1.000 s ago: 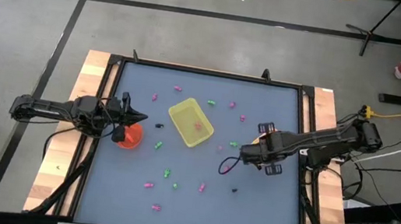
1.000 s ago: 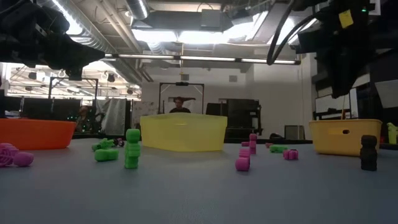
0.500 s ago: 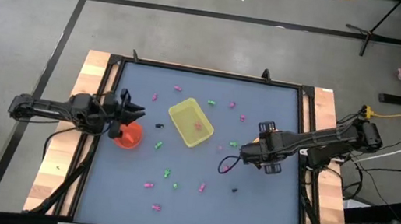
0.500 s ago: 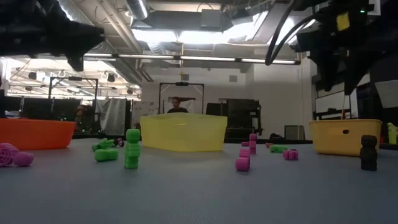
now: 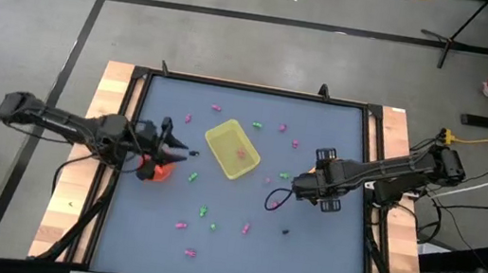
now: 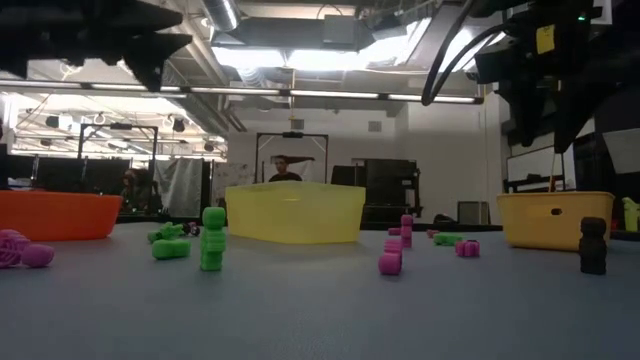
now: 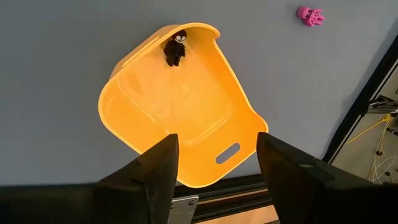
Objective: Sort Halloween decoration
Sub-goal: Put the green skeleton toy into the orange bin
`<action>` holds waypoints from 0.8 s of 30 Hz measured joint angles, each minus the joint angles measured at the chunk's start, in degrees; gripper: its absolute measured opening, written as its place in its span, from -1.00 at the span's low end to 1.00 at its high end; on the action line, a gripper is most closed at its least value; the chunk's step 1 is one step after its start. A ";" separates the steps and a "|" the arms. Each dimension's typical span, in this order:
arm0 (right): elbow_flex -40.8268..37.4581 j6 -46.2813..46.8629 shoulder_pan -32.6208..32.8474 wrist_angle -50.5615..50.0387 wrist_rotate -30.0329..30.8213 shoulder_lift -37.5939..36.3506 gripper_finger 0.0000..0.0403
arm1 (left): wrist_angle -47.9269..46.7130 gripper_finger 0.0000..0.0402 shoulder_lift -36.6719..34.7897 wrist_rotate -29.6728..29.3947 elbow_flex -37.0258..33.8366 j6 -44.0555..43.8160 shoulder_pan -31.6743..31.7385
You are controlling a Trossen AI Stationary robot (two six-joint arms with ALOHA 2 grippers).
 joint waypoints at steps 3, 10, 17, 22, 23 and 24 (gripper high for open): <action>0.00 0.01 0.00 0.00 0.00 0.00 0.07 | -0.02 -0.30 8.27 0.81 3.57 2.57 -3.44; 0.00 -0.01 0.00 0.02 -0.02 0.00 0.07 | -0.28 -0.30 25.42 0.93 11.40 7.94 -10.99; 0.00 -0.04 0.00 0.04 -0.02 0.00 0.07 | -0.24 -0.30 40.25 0.72 20.41 11.56 -14.82; 0.00 -0.17 0.00 0.06 -0.04 0.00 0.07 | -0.24 -0.30 49.24 0.66 25.65 11.74 -15.46; 0.00 -0.23 0.00 0.04 -0.04 0.00 0.07 | -0.24 -0.30 50.86 0.65 26.56 11.72 -15.43; 0.00 -0.25 0.00 0.04 -0.04 0.00 0.07 | -0.26 -0.30 52.48 0.66 27.41 11.70 -15.43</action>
